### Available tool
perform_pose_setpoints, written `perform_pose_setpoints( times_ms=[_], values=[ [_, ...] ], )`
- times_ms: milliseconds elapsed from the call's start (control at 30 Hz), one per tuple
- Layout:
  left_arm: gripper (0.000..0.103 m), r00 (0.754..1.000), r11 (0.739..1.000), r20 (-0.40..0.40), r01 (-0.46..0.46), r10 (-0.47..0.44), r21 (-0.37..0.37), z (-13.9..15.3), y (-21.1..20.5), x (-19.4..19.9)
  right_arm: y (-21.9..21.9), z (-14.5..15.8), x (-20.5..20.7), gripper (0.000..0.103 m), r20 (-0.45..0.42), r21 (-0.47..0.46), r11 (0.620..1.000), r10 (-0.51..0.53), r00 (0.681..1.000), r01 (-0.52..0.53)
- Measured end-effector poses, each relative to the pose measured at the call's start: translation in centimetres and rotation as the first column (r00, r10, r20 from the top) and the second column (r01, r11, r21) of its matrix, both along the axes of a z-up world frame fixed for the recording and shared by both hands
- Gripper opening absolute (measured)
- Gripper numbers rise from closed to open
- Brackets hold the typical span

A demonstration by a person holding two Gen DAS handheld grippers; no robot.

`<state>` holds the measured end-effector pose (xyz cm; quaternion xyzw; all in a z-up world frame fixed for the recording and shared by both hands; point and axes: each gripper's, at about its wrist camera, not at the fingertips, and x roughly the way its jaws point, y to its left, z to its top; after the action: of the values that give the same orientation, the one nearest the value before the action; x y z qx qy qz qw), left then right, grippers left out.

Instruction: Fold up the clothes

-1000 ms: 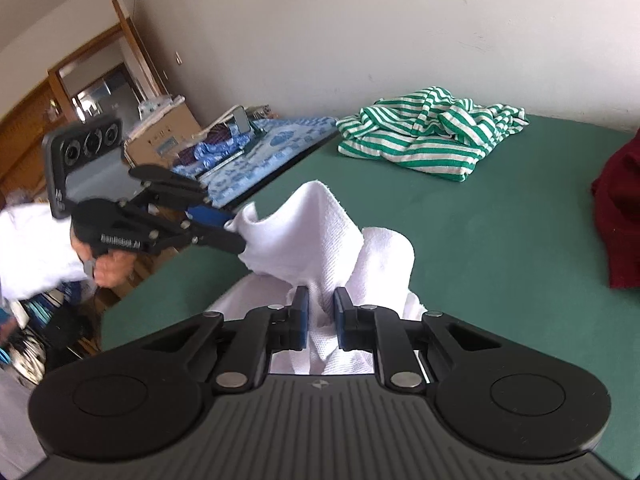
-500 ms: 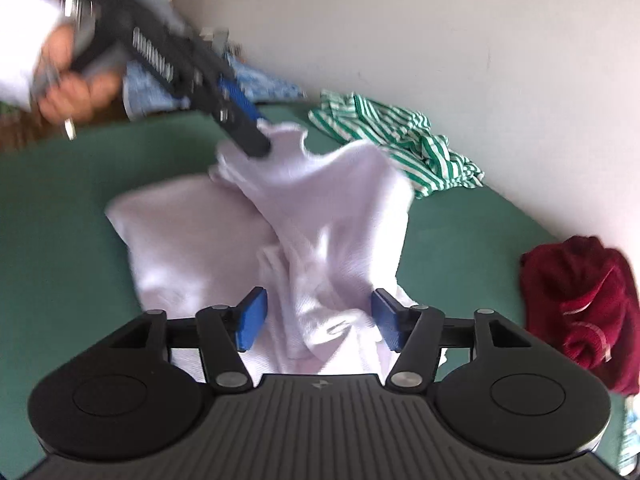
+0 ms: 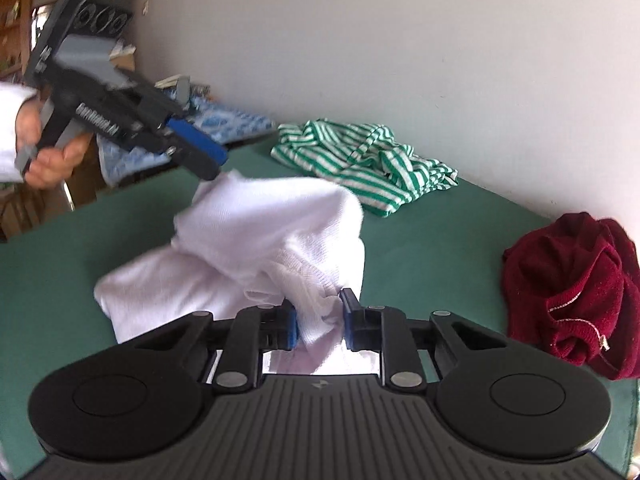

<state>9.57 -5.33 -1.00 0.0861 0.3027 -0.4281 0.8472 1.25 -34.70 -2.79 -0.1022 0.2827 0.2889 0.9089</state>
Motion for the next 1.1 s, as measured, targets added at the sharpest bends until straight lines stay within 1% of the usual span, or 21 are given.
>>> perform_pose_setpoints(
  times_ms=[33, 67, 100, 133, 167, 200, 233, 267, 300, 333, 400, 433, 500, 667, 733, 767, 800, 833, 867, 1000, 1100],
  values=[
    [0.044, 1.000, 1.000, 0.007, 0.008, -0.009, 0.010, 0.1, 0.2, -0.5, 0.0, 0.2, 0.1, 0.021, -0.009, 0.010, 1.000, -0.003, 1.000, 0.003],
    [0.051, 1.000, 1.000, 0.002, 0.017, -0.017, 0.017, 0.0, 0.5, -1.0, 0.0, 0.3, 0.2, 0.021, -0.017, 0.020, 1.000, -0.006, 1.000, 0.007],
    [0.055, 1.000, 0.999, -0.001, 0.030, -0.030, 0.031, -0.1, 0.7, -1.6, 0.1, 0.4, 0.4, 0.021, -0.025, 0.029, 1.000, -0.009, 1.000, 0.010],
    [0.057, 0.999, 0.997, -0.004, 0.048, -0.048, 0.053, -0.4, 0.6, -2.4, 0.4, 0.3, 0.9, 0.021, -0.030, 0.035, 0.999, -0.012, 0.999, 0.013],
    [0.062, 0.998, 0.994, 0.009, 0.065, -0.066, 0.084, -0.8, 0.4, -3.3, 0.6, 0.2, 1.3, 0.020, -0.035, 0.041, 0.999, -0.015, 0.999, 0.016],
    [0.070, 0.996, 0.989, 0.044, 0.071, -0.078, 0.133, -1.4, -0.1, -4.3, 0.7, 0.2, 1.5, 0.020, -0.040, 0.051, 0.998, -0.018, 0.999, 0.020],
    [0.073, 0.993, 0.980, 0.087, 0.067, -0.084, 0.188, -2.1, -0.7, -5.1, 0.6, 0.3, 1.5, 0.020, -0.046, 0.067, 0.997, -0.023, 0.999, 0.026],
    [0.073, 0.989, 0.970, 0.121, 0.058, -0.088, 0.235, -3.0, -1.4, -5.7, 0.4, 0.4, 1.5, 0.020, -0.053, 0.084, 0.996, -0.027, 0.998, 0.031],
    [0.072, 0.988, 0.964, 0.131, 0.051, -0.088, 0.261, -3.8, -1.7, -5.8, 0.3, 0.4, 1.4, 0.020, -0.057, 0.094, 0.995, -0.028, 0.998, 0.034],
    [0.071, 0.989, 0.962, 0.125, 0.046, -0.083, 0.269, -4.4, -1.9, -5.5, 0.3, 0.5, 1.3, 0.020, -0.059, 0.094, 0.995, -0.027, 0.998, 0.032],
    [0.065, 0.991, 0.957, 0.115, 0.037, -0.072, 0.286, -5.5, -2.2, -4.8, 0.3, 0.6, 1.0, 0.020, -0.063, 0.095, 0.995, -0.023, 0.998, 0.029],
    [0.064, 0.991, 0.956, 0.113, 0.032, -0.068, 0.291, -6.0, -2.2, -4.5, 0.3, 0.6, 0.9, 0.020, -0.063, 0.093, 0.995, -0.022, 0.998, 0.027],
    [0.064, 0.988, 0.949, 0.136, 0.026, -0.072, 0.314, -6.4, -2.0, -4.0, 0.3, 0.6, 0.6, 0.020, -0.060, 0.082, 0.996, -0.018, 0.998, 0.023],
    [0.066, 0.980, 0.906, 0.165, 0.027, -0.106, 0.423, -8.3, -2.5, -2.6, 0.0, 0.6, 0.7, 0.020, -0.052, 0.103, 0.994, -0.027, 0.998, 0.032],
    [0.062, 0.978, 0.903, 0.174, 0.033, -0.118, 0.428, -8.5, -2.7, -2.5, 0.0, 0.4, 0.8, 0.020, -0.051, 0.109, 0.993, -0.030, 0.998, 0.036],
    [0.046, 0.979, 0.908, 0.167, 0.040, -0.120, 0.418, -8.4, -2.8, -2.3, 0.0, 0.4, 0.8, 0.020, -0.051, 0.111, 0.993, -0.032, 0.998, 0.037],
    [0.023, 0.979, 0.911, 0.165, 0.043, -0.120, 0.411, -8.2, -2.8, -2.2, -0.1, 0.4, 0.7, 0.020, -0.051, 0.113, 0.993, -0.032, 0.998, 0.038],
    [0.016, 0.978, 0.912, 0.172, 0.042, -0.122, 0.409, -7.8, -2.8, -2.2, -0.2, 0.4, 0.7, 0.020, -0.051, 0.114, 0.993, -0.034, 0.998, 0.039],
    [0.014, 0.976, 0.912, 0.179, 0.044, -0.127, 0.408, -7.3, -2.6, -2.2, -0.3, 0.5, 0.8, 0.020, -0.050, 0.116, 0.992, -0.035, 0.998, 0.041],
    [0.014, 0.969, 0.913, 0.208, 0.037, -0.132, 0.406, -5.2, -1.5, -2.5, -0.8, 0.8, 0.4, 0.020, -0.043, 0.125, 0.991, -0.032, 0.999, 0.038],
    [0.013, 0.970, 0.926, 0.205, 0.047, -0.133, 0.375, -3.5, -0.6, -3.2, -1.3, 1.3, -0.4, 0.019, -0.040, 0.119, 0.993, -0.006, 0.999, 0.011]
  ],
)
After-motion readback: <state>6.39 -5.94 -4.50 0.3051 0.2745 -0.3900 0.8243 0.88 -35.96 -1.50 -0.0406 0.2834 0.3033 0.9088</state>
